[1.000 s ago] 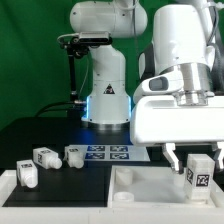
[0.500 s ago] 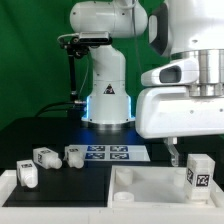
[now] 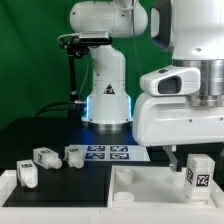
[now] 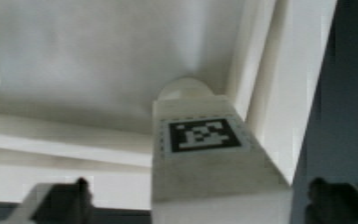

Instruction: Assemble one leg

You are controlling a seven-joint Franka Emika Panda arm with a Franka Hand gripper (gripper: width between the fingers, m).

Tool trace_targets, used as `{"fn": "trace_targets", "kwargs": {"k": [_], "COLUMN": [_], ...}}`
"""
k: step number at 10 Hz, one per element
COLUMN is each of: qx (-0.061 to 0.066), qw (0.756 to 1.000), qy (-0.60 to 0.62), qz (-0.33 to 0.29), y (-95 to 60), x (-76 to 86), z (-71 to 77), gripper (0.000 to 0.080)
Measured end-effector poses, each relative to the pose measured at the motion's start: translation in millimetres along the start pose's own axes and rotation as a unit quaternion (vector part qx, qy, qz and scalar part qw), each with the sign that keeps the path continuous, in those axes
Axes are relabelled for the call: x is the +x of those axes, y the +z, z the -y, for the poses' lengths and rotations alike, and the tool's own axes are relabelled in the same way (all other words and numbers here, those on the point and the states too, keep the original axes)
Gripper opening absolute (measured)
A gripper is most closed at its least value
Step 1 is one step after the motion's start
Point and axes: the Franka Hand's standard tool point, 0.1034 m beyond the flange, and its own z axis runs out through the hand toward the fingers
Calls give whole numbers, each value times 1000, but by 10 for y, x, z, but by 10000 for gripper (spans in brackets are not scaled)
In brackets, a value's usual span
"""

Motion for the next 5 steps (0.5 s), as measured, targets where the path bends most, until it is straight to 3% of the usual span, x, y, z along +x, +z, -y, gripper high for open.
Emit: {"fn": "trace_targets", "kwargs": {"k": [1,2,3,5], "qx": [0,1,1,1], "qw": [1000,1000,997,992], "qy": [2,31,77,127], "qz": [0,0,0,0], "y": [1,2,2,3], "x": [0,-1,-1,-2], "z": [-3,2,6,8], "gripper": [427,427,285,285]}}
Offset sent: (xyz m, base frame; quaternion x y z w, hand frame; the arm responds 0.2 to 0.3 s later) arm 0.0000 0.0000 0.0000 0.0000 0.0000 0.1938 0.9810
